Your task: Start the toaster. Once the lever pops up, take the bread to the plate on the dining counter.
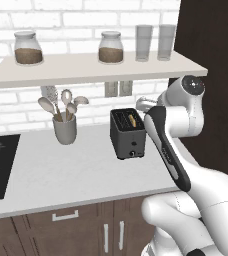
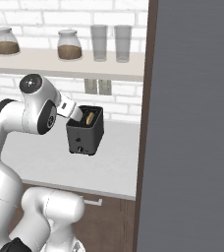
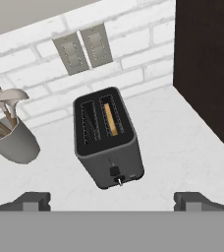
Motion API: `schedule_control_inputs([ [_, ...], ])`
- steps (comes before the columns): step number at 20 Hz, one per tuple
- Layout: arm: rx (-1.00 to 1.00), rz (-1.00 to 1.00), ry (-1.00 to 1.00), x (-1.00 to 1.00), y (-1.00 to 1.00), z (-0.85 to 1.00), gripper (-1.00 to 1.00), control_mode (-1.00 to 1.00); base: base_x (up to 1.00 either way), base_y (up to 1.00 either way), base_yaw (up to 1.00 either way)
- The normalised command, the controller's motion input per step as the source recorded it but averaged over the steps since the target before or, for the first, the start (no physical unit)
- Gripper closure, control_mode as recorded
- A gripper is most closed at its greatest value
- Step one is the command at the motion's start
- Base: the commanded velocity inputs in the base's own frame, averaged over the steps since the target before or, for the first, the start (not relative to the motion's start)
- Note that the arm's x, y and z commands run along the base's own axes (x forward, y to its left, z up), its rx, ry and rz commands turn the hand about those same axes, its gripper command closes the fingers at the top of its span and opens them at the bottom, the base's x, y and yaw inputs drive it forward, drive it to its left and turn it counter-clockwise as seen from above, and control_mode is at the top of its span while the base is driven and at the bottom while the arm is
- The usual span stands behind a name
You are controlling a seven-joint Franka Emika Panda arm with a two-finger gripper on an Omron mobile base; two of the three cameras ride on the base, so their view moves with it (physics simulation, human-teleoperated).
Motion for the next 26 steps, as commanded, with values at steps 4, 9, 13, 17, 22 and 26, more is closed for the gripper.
schedule_control_inputs([
  [4, 0.0, 0.0, 0.0, 0.0, 0.0, 0.0, -1.0, -1.0, 0.0, 0.0, 0.0],
  [9, 0.0, 0.0, 0.0, 0.0, 0.0, 0.0, -1.0, -1.0, 0.0, 0.0, 0.0],
  [13, 0.0, 0.0, 0.0, 0.0, 0.0, 0.0, -1.0, -1.0, 0.0, 0.0, 0.0],
  [17, 0.0, 0.0, 0.0, 0.0, 0.0, 0.0, -1.0, -1.0, 0.0, 0.0, 0.0],
  [22, 0.0, 0.0, 0.0, 0.0, 0.0, 0.0, -1.0, -1.0, 0.0, 0.0, 0.0],
  [26, 0.0, 0.0, 0.0, 0.0, 0.0, 0.0, -1.0, -1.0, 0.0, 0.0, 0.0],
])
